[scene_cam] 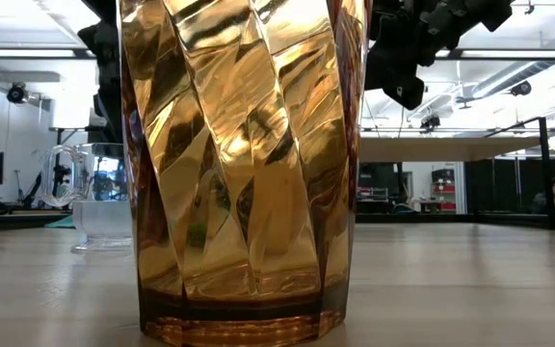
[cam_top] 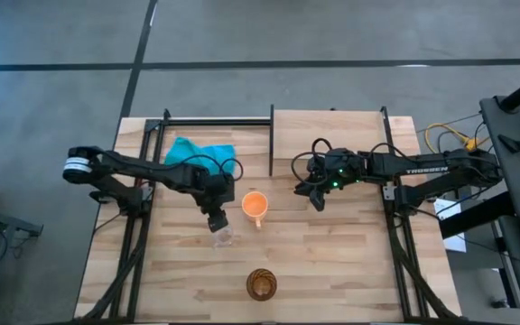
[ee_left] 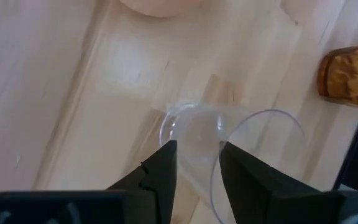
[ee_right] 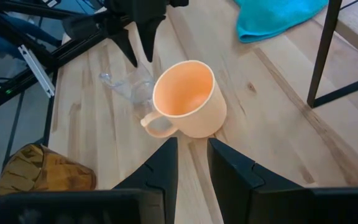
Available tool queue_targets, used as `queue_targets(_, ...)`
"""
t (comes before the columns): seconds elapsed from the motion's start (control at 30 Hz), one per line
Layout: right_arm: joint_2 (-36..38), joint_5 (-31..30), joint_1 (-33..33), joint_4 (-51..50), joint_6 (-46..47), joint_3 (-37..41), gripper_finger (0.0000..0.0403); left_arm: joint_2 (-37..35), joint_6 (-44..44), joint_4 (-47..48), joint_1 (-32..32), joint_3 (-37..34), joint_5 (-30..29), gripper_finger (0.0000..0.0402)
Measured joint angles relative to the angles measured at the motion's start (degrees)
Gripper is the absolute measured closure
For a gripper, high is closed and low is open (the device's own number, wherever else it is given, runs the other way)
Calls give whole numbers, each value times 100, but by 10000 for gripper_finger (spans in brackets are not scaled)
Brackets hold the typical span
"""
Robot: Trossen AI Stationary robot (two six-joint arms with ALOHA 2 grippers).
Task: Stack small to large cups/mugs on shelf
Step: Put the transparent mug on the shelf
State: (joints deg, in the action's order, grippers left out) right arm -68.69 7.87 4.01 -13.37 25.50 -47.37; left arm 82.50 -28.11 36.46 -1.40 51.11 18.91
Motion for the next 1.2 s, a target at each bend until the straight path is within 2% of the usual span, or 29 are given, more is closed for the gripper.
queue_targets(0.33, 2, -1, 0, 14, 0, 0, 321, -90, -3, -2, 4, 73, -178, 301)
queue_targets(0.63, 2, -3, 0, 21, 0, 0, 321, -42, -1, 3, 8, 72, -185, 392)
queue_targets(0.83, 2, -3, 0, 23, 0, 0, 321, -73, -1, 12, 6, 187, -185, 400)
queue_targets(1.0, 2, -3, 0, 30, 140, 0, 321, -94, -5, 178, 6, 747, -185, 401)
queue_targets(1.1, 2, -1, 0, 32, 288, 0, 321, -101, -3, 914, -4, 1367, -208, 401)
queue_targets(1.2, 2, -3, 0, 34, 337, 0, 321, -101, 2, 1711, -9, 2037, -553, 401)
